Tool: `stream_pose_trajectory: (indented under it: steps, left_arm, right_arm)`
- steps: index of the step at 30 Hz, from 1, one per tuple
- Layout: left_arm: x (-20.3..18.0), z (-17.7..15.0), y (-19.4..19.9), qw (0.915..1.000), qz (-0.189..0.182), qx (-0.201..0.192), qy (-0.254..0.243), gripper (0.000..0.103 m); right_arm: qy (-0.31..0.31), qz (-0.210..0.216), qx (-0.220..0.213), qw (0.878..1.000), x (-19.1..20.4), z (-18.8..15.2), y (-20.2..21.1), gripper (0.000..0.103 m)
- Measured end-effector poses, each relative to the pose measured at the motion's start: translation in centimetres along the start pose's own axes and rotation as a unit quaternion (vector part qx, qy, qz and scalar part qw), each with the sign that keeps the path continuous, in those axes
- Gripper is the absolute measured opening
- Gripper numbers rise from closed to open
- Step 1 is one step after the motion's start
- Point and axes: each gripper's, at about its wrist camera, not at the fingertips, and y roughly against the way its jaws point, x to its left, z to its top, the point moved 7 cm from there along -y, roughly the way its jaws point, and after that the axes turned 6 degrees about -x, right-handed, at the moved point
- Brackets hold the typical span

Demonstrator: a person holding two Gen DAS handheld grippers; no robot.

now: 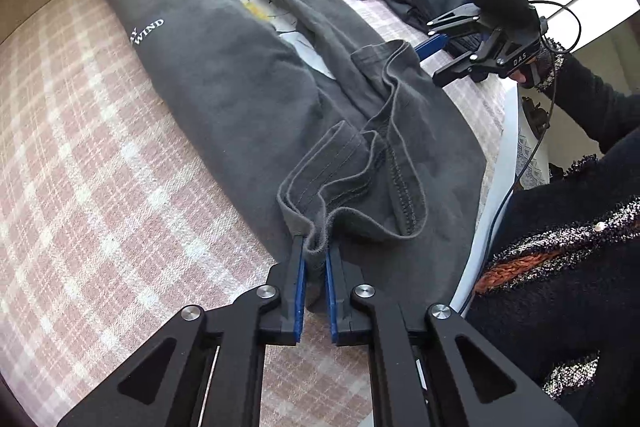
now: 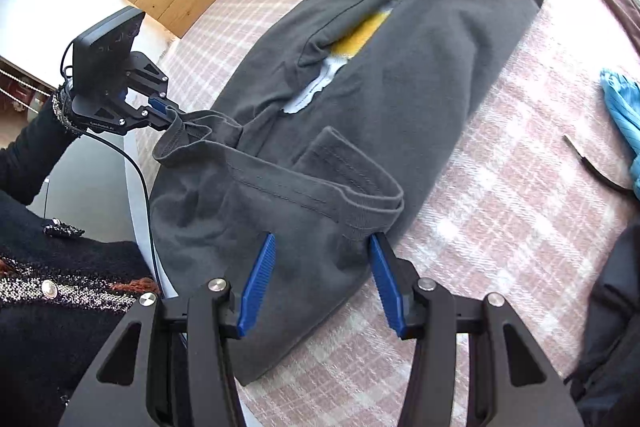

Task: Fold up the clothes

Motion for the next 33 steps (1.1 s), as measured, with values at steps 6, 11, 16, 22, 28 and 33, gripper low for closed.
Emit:
stream_pose_trajectory:
  steps: [6, 11, 16, 22, 28, 33]
  left_arm:
    - [-0.3, 1.4, 1.7, 0.9995, 0.008, -0.015, -0.026, 0.004]
    - [0.3, 1.7, 1.4, 0.9997, 0.007, -0.018, -0.017, 0.004]
    - [0.8, 1.5, 0.1, 0.9999, 0.006, -0.012, -0.005, 0.004]
    - [1.4, 0.9, 1.4, 0.9997, 0.002, -0.021, 0.011, 0.004]
    - [1.4, 0.4, 1.9, 0.9991, 0.009, -0.034, 0.021, 0.004]
    - [1.3, 1.9, 4.0, 0.9972, 0.009, -0.073, 0.013, 0.004]
  right_arm:
    - [0.027, -0.014, -0.003, 1.000, 0.5, 0.1, 0.2, 0.007]
    - [0.067, -0.038, -0.010, 0.997, 1.3, 1.9, 1.7, 0.020]
    - [0.192, 0.003, 0.014, 0.981, 5.9, 4.7, 0.5, 0.061]
    - [0.272, 0.060, 0.129, 0.952, 7.6, 5.1, -6.3, 0.061]
    - [0.290, 0.084, 0.165, 0.939, 8.6, 3.2, -5.7, 0.007]
    - [0.248, 0.073, 0.087, 0.962, 7.9, 5.0, -1.1, 0.006]
